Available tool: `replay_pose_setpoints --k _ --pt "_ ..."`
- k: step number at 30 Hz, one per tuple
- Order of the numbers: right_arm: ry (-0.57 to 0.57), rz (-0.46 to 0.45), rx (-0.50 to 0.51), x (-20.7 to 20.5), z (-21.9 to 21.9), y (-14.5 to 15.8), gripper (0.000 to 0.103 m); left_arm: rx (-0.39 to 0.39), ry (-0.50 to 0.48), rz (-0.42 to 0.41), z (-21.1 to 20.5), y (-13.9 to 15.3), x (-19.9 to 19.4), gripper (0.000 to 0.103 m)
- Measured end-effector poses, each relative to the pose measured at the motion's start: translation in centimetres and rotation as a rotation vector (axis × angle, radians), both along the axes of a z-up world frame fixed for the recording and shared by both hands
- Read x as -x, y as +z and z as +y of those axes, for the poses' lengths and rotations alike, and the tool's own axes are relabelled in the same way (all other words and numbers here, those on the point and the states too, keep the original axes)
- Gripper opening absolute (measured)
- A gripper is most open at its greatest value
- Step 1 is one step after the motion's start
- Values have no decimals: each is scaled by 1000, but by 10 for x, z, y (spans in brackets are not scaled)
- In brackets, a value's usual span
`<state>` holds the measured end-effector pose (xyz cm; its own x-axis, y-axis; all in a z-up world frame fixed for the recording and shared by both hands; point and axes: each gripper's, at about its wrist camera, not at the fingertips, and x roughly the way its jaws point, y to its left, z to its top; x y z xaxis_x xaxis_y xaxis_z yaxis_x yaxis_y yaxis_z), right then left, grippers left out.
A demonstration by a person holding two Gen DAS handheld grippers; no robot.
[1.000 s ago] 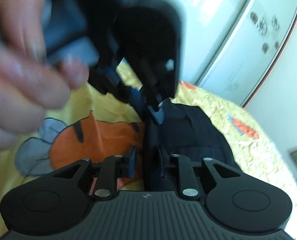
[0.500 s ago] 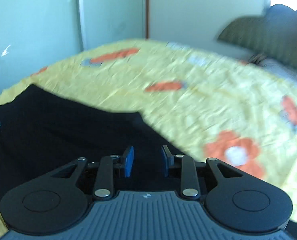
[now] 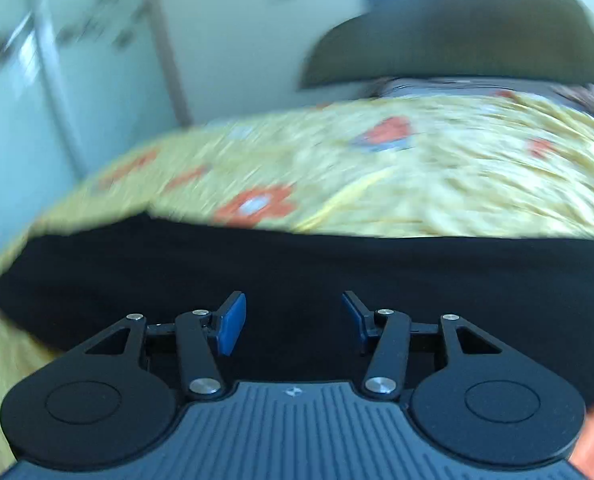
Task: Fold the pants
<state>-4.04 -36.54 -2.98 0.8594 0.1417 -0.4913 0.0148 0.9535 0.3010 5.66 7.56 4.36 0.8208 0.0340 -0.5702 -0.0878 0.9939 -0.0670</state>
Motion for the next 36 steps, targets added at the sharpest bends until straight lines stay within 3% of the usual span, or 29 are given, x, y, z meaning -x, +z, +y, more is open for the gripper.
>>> replay_pose_setpoints --k 2,6,11,13,16,26,31,33,36 --pt "-170 -25 -119 31 -44 -1 61 -14 -142 -6 -44 -1 -2 51" --pt "-429 -32 -290 87 -111 -14 63 -19 -429 23 -135 -14 -3 56" --pt "-549 -23 -536 119 -152 -47 63 -89 -638 79 -227 -39 7 62" --pt "-549 -42 -610 119 -158 -56 63 -147 -658 80 -255 -48 11 64" --pt "-558 -60 -611 112 -161 -57 63 -224 -662 90 -283 -59 8 70" --pt "-628 -128 -642 94 -175 -61 61 -347 -602 56 -311 -59 -2 78" --pt "-671 -163 -662 89 -180 -62 61 -366 -594 67 -316 -63 -5 79" --pt "-680 -164 -654 84 -181 -62 58 -370 -591 74 -316 -65 -6 79" --pt "-705 -142 -656 77 -185 -66 40 -370 -586 86 -316 -68 -8 79"
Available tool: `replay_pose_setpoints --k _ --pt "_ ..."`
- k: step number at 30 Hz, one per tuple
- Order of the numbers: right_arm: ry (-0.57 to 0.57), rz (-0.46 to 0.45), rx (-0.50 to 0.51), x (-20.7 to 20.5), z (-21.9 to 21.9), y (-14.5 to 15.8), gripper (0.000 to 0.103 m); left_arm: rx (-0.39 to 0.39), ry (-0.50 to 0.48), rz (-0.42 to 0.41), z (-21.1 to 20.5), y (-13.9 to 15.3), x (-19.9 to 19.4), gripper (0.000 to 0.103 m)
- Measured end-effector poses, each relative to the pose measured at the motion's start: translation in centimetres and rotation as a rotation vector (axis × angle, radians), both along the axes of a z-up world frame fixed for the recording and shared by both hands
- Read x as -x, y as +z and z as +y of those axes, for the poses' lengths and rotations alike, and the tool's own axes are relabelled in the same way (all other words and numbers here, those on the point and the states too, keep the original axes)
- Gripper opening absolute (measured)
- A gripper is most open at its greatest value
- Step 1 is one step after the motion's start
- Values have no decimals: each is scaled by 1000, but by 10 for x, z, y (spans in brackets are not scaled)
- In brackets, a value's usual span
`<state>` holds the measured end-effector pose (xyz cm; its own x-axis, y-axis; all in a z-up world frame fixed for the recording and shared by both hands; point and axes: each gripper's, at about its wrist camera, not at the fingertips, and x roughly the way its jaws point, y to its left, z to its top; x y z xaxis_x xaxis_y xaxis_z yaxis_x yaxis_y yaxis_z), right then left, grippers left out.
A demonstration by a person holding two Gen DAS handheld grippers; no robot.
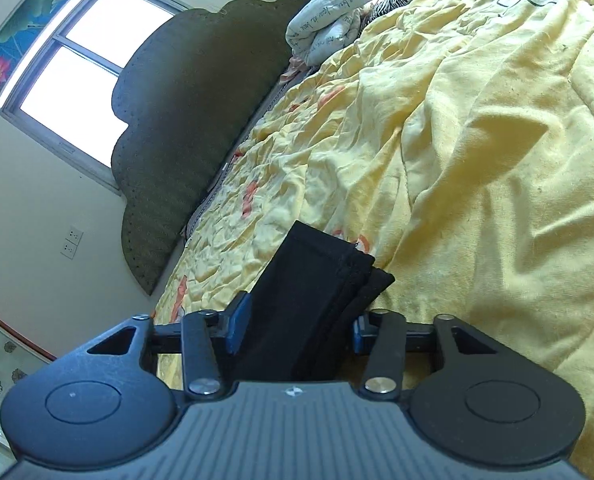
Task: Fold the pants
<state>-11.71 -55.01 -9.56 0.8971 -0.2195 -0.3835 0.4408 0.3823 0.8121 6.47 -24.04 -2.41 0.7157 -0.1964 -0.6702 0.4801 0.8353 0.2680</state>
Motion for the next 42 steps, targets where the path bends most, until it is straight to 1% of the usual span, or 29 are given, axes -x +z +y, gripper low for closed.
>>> replay_pose_setpoints --k 1,2,4,7,8,11,14,16,20,23,28,31,35,37,40,41,42 --pt "-7 8 -4 -1 -1 -2 33 -1 2 1 0 0 -1 79" --pt "-10 12 -8 -2 -2 -3 30 -3 4 2 0 -1 -1 79" --pt "-14 8 -12 -2 -3 -4 27 -7 9 3 1 -2 -3 79" --pt "-21 12 -7 -1 -2 -4 18 -10 13 7 1 -3 -5 79" --pt "-22 8 -7 0 -2 -3 16 -9 15 9 1 -3 -6 79" --pt "-14 7 25 -1 1 2 16 -1 15 25 2 -5 -8 79" --pt "4 17 90 -4 5 10 15 40 15 66 5 -4 -12 79" --pt "25 39 158 -8 10 17 12 91 12 109 8 -2 -16 79" --pt "66 109 352 -17 28 37 10 212 -4 239 12 -1 -29 79" --pt "105 172 522 -25 47 50 10 329 -25 370 14 -5 -38 80" --pt "185 255 766 -40 81 62 10 533 -42 603 16 -19 -53 80" --pt "262 283 913 -48 112 67 10 655 -73 700 12 -23 -57 83" --pt "387 308 1086 -58 160 68 10 790 -115 806 0 -28 -62 92" --pt "441 302 1132 -59 179 65 10 832 -91 844 -6 -34 -67 93" --pt "518 299 1172 -61 200 59 10 879 -42 898 -15 -47 -77 93" --pt "539 293 1182 -60 205 58 10 893 -23 915 -17 -52 -80 90" --pt "549 294 1193 -59 209 57 10 912 -7 927 -17 -56 -83 86"
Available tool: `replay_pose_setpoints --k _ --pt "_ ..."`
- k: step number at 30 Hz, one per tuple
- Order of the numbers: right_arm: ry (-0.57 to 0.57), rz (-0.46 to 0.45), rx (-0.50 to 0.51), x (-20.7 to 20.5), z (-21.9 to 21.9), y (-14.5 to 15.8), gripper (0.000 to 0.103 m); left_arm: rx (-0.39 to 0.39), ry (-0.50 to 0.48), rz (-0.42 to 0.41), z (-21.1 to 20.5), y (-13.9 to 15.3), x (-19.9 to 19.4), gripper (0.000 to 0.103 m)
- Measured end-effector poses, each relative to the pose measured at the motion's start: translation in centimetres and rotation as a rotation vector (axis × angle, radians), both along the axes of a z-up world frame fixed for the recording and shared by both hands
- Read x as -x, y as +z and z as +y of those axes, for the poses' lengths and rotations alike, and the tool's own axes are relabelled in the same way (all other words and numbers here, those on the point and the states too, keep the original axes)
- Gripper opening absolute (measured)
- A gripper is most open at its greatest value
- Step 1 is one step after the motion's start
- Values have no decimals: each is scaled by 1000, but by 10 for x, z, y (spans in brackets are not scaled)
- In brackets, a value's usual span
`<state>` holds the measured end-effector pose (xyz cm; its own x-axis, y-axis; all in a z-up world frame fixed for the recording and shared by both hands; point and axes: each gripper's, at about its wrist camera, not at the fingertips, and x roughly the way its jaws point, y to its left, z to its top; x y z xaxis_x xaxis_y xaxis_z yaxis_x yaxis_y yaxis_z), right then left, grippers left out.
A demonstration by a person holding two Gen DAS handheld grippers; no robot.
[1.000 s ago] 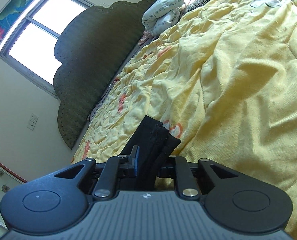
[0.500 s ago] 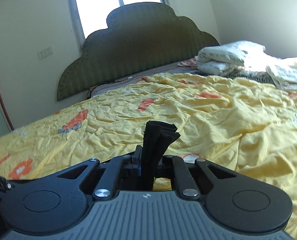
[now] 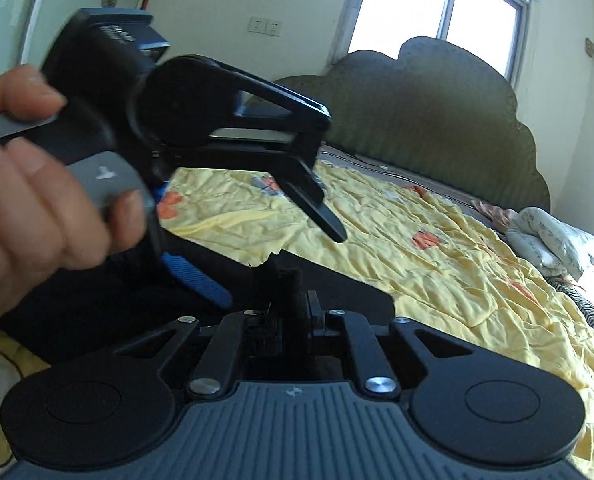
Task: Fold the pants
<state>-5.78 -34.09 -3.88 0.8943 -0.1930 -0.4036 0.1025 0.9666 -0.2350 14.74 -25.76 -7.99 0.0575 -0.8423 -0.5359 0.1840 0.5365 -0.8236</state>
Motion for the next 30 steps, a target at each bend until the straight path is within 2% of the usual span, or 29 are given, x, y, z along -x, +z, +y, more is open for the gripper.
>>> replay_pose_setpoints --k 1,3,7,9,10,12,20,30 --pt "5 5 5 0 3 -1 10 10 13 18 1 -3 -2 82" --pt "18 11 11 3 6 -2 10 20 31 40 3 -6 -6 63" --pt "47 14 22 6 12 0 10 8 48 54 6 -11 -8 40" --pt "59 18 23 6 15 1 10 -11 54 46 10 -13 -8 14" --pt "63 20 22 6 17 1 10 -25 53 35 11 -13 -9 5" --pt "75 28 13 5 21 1 10 -32 55 -5 17 -10 -6 5" --pt "171 28 -1 -4 47 7 10 -174 46 -272 51 27 4 5" --pt "350 9 -39 -29 103 12 10 -360 52 -486 118 59 -1 5"
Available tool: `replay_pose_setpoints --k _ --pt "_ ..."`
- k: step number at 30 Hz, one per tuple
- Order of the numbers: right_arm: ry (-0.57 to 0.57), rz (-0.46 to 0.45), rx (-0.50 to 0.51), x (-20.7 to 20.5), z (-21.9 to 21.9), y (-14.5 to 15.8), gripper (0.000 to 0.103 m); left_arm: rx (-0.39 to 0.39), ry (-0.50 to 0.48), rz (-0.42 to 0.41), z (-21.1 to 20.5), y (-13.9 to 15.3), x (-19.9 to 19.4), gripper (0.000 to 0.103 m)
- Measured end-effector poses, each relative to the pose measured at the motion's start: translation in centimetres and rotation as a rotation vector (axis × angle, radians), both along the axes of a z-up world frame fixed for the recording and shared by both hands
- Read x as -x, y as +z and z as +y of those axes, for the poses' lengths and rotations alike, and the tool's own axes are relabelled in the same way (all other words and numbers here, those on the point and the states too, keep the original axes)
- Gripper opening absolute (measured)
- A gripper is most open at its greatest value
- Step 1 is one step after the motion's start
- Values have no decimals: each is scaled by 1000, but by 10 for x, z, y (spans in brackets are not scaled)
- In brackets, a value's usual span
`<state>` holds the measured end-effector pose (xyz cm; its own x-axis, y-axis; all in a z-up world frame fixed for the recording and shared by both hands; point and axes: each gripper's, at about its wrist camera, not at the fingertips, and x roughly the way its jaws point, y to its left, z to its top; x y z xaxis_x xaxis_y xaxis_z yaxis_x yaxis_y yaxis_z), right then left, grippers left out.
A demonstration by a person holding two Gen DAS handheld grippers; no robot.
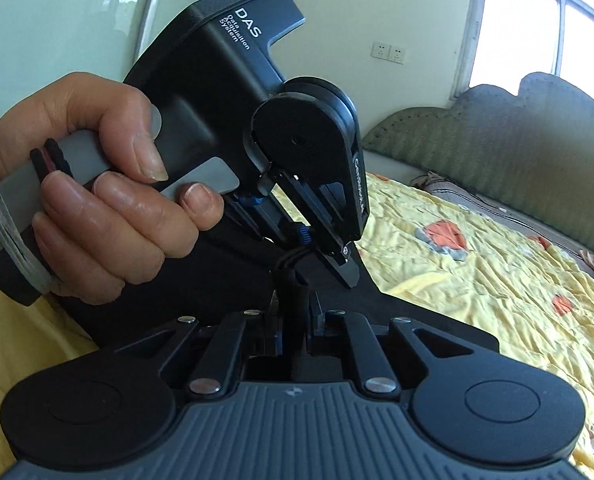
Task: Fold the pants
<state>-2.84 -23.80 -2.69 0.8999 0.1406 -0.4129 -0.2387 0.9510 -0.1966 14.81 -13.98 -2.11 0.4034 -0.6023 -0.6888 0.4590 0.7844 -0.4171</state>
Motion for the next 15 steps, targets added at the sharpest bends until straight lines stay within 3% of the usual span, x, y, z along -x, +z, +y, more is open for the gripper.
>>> replay_pose_setpoints --k 15 --pt "154 34 21 -29 38 -8 10 -95 53 -125 56 -3 6 5"
